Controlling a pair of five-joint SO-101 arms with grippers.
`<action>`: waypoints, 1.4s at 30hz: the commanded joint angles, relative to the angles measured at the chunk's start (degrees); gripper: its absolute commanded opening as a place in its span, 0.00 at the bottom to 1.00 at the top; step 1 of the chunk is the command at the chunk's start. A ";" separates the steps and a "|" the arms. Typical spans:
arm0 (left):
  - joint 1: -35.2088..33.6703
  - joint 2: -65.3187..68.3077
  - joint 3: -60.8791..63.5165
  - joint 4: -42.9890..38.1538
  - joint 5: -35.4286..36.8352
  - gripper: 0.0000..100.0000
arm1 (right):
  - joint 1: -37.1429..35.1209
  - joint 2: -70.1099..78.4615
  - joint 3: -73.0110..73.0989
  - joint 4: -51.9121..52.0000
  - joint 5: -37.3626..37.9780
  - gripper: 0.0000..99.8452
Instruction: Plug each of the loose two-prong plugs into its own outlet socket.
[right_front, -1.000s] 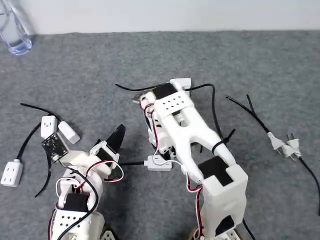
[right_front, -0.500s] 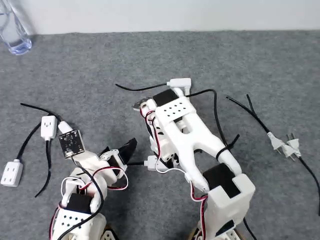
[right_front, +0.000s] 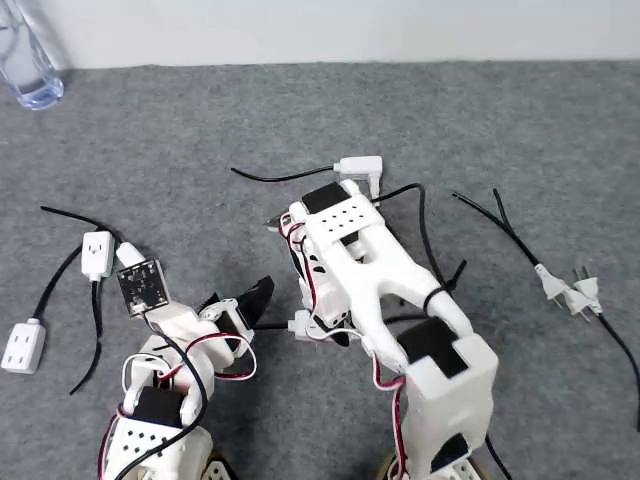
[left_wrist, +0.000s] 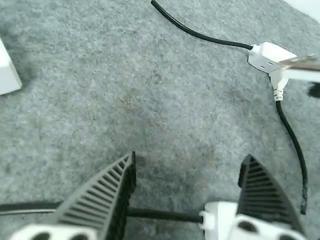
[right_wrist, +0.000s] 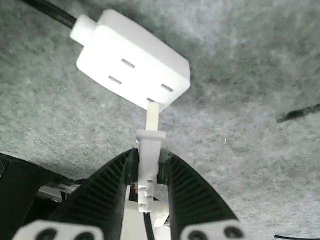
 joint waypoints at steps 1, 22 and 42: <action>0.00 -0.62 -0.57 -0.09 -0.53 0.32 | -0.13 0.40 -6.95 2.51 0.53 0.01; 0.00 -0.62 -0.57 -0.09 -0.62 0.32 | 10.95 0.31 -8.79 2.77 15.82 0.01; 0.00 -0.62 -0.57 -1.32 -0.70 0.32 | 32.48 6.90 -2.46 2.24 60.57 0.01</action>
